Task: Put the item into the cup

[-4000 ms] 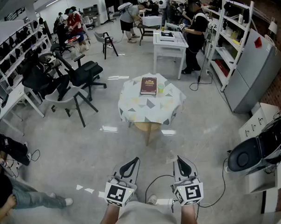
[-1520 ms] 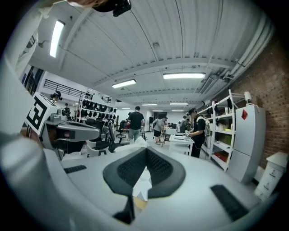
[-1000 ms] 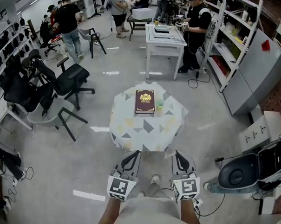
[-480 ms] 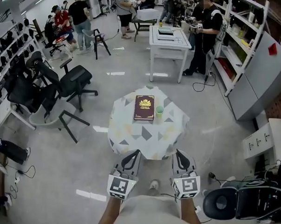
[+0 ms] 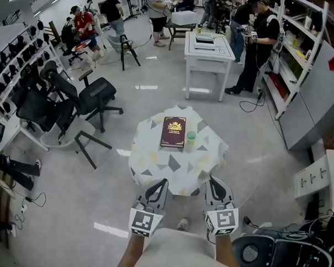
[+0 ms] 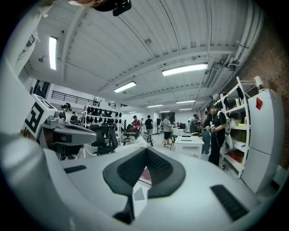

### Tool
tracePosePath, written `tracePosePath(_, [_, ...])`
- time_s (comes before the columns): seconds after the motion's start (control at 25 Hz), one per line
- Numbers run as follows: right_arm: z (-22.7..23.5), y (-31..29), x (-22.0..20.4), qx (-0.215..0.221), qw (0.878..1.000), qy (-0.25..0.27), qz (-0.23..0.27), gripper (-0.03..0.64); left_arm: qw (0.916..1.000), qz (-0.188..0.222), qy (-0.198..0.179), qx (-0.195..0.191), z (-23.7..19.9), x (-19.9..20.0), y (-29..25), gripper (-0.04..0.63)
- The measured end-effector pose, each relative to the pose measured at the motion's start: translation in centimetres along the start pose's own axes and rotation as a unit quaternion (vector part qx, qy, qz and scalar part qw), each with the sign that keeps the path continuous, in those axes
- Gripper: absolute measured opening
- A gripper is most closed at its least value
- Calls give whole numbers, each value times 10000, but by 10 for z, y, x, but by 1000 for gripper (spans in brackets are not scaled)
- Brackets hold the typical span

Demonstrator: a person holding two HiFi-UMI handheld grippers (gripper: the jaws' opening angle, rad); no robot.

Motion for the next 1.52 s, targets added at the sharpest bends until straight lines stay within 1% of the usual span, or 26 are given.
tracePosePath(0.28, [15, -15, 4, 107, 9999, -32, 9, 5, 9999, -14, -40, 129, -5, 5, -20, 12])
tracePosePath(0.56, [25, -28, 8, 48, 10000, 27, 26, 5, 10000, 51, -9, 53, -8, 2, -41, 12])
tracePosePath(0.84, [29, -45, 7, -39, 10000, 78, 25, 5, 9999, 159, 14, -18, -20, -4, -59, 12])
tracePosePath(1.12, [26, -74, 9, -214, 9997, 98, -47, 5, 9997, 155, 119, -147, -48, -16, -78, 12])
tracePosePath(1.52, [30, -136, 17, -457, 9989, 130, -41, 5, 9988, 295, 120, -377, -100, -26, -129, 12])
Point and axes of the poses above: the fingertips, and each gripper's own axes: y backward along the fingers, z to its right, x out of its top, the point moved 8 cm from there along y, backward along the fingers, and after that the axes turned 15 degrees about -y, right-handed, at the moved point
